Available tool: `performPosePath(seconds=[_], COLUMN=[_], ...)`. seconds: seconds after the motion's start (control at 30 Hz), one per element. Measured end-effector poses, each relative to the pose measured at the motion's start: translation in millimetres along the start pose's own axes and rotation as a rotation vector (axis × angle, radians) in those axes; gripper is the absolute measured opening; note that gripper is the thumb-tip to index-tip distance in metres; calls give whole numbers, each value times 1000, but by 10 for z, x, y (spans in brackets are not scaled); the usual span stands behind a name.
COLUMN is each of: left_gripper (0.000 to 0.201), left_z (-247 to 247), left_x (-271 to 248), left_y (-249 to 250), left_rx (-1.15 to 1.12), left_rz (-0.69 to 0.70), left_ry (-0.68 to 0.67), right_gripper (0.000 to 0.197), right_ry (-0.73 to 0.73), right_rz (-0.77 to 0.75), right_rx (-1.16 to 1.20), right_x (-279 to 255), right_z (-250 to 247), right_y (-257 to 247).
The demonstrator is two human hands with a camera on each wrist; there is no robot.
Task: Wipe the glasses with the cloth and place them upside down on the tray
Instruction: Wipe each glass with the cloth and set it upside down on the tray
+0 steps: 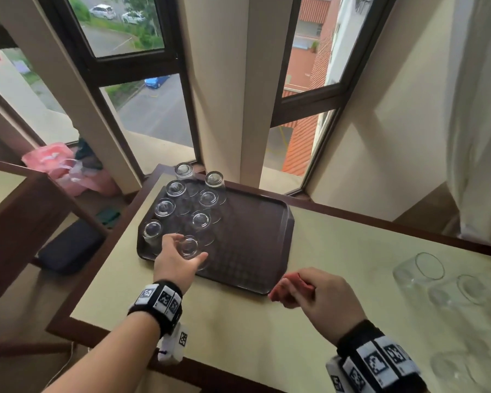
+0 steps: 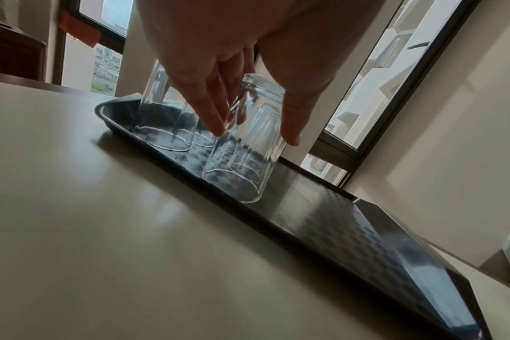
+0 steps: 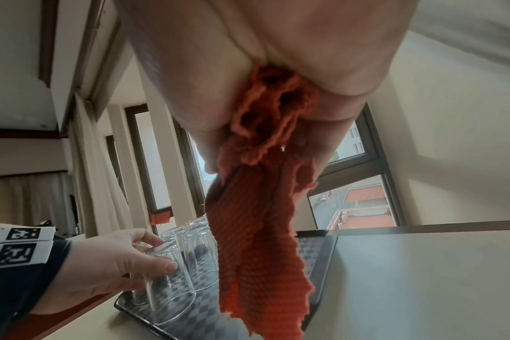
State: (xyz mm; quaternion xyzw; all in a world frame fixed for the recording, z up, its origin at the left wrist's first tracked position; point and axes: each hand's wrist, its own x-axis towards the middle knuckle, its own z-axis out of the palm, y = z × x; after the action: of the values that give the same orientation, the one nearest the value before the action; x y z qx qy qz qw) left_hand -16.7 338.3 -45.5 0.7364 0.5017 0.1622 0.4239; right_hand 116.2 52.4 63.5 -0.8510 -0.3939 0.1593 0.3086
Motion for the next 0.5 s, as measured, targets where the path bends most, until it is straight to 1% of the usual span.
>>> performPosePath(seconds=[0.1, 0.2, 0.3, 0.37, 0.43, 0.47, 0.5], left_gripper=[64, 66, 71, 78, 91, 95, 93], left_z=[10, 38, 77, 84, 70, 56, 47], left_x=[37, 62, 71, 38, -60, -138, -234], left_y=[-26, -57, -82, -59, 19, 74, 142], left_rx=[41, 64, 77, 77, 123, 144, 150], left_rz=[19, 33, 46, 54, 74, 87, 118], left_ry=[6, 8, 11, 27, 93, 149, 206], right_gripper=[23, 24, 17, 16, 16, 15, 14], right_ry=[14, 40, 60, 63, 94, 115, 138], right_rz=[49, 123, 172, 213, 241, 248, 253], right_rx=[-8, 70, 130, 201, 250, 280, 317], right_x=[-2, -23, -88, -154, -242, -288, -333], right_z=[-10, -24, -43, -57, -116, -163, -225], right_y=[8, 28, 51, 90, 108, 104, 91])
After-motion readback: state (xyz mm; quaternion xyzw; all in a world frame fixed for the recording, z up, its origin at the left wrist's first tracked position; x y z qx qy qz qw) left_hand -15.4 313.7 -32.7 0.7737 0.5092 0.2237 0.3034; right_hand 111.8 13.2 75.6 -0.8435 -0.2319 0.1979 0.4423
